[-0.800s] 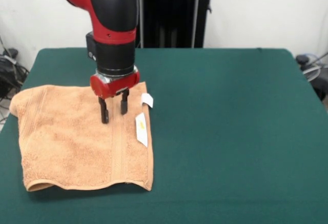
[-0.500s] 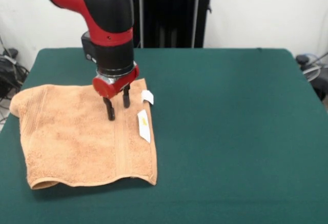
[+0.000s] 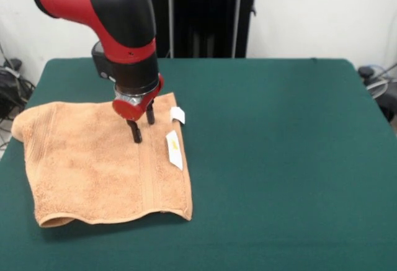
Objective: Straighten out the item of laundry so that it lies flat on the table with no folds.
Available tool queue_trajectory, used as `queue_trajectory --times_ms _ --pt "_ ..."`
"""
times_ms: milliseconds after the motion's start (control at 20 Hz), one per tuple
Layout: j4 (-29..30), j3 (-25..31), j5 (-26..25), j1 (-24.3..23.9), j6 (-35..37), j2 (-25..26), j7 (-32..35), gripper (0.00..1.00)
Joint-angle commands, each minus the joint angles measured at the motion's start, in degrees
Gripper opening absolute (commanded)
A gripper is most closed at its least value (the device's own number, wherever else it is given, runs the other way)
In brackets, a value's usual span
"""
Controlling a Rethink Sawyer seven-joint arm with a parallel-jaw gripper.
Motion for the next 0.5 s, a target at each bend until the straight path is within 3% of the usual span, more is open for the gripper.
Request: queue_trajectory --times_ms 50,500 --pt "0.73 -0.51 -6.04 -0.47 3.54 1.6 8.04 1.0" --pt "5.29 0.96 -7.71 -2.6 0.46 1.92 10.34 1.0"
